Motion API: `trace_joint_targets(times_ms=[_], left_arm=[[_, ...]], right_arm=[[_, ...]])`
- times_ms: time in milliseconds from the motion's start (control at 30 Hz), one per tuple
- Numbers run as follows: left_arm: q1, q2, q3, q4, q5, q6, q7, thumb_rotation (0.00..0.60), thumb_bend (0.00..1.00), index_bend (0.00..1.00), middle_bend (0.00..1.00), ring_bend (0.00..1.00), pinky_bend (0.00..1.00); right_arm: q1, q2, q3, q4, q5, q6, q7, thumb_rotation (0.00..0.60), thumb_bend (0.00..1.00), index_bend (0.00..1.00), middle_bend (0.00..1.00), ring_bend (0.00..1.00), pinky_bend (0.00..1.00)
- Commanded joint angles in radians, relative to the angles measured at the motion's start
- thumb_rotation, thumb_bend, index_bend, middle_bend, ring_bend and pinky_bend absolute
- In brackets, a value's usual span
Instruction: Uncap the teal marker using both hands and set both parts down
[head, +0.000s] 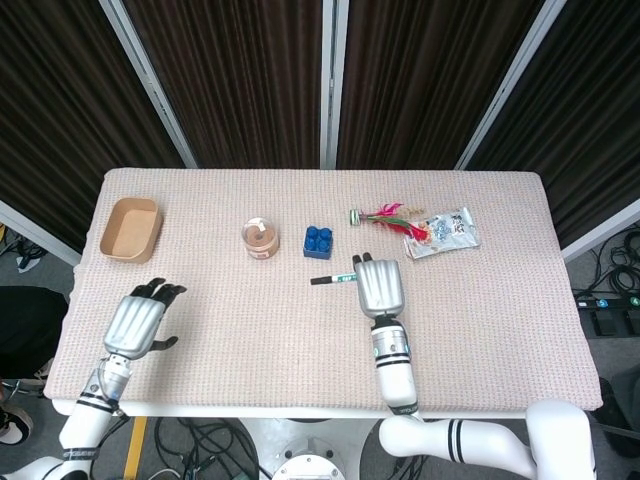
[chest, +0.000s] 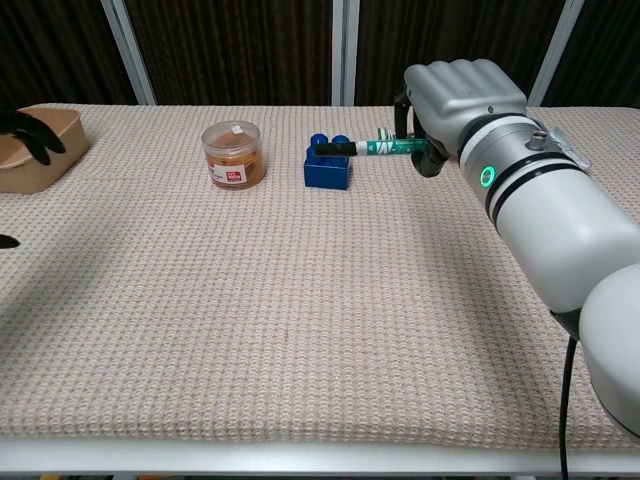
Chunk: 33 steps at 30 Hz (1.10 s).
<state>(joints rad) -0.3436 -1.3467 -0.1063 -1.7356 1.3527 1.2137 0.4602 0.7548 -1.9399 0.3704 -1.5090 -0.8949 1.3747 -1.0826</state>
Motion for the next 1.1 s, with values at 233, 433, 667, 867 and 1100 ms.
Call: trace_joint_targets(times_ms=[233,433,667,867,1100], left_arm=[[-0.094,-0.124,-0.070,-0.071,-0.088,0.003,0.189,0.600,0.00,0.29,0.33,0.25,0.39],[-0.135,-0.184,-0.092,-0.063,-0.154,0.007,0.267,0.600,0.01,0.31,0.36,0.27,0.42],[-0.181,-0.225,-0.120,-0.023,-0.216,0.006,0.303,0.600,0.03,0.32,0.37,0.30,0.45],[-0.219,-0.281,-0.150,0.052,-0.252,0.019,0.302,0.600,0.09,0.35,0.41,0.35,0.49],[-0.272,-0.341,-0.194,0.111,-0.305,0.036,0.326,0.600,0.10,0.37,0.43,0.37,0.51]], right_arm=[[0.036,-0.037,0.009,0.031,0.027,0.004,-0.014,0.600,0.34,0.59,0.56,0.85,0.96],[0.066,-0.075,0.017,0.065,0.019,0.014,-0.011,0.600,0.34,0.59,0.56,0.85,0.96],[0.098,-0.117,0.034,0.122,0.021,0.000,0.012,0.600,0.34,0.59,0.56,0.85,0.96],[0.134,-0.156,0.060,0.192,0.027,-0.032,0.045,0.600,0.35,0.59,0.56,0.85,0.96],[0.171,-0.194,0.085,0.258,0.029,-0.058,0.076,0.600,0.35,0.59,0.56,0.85,0.96]])
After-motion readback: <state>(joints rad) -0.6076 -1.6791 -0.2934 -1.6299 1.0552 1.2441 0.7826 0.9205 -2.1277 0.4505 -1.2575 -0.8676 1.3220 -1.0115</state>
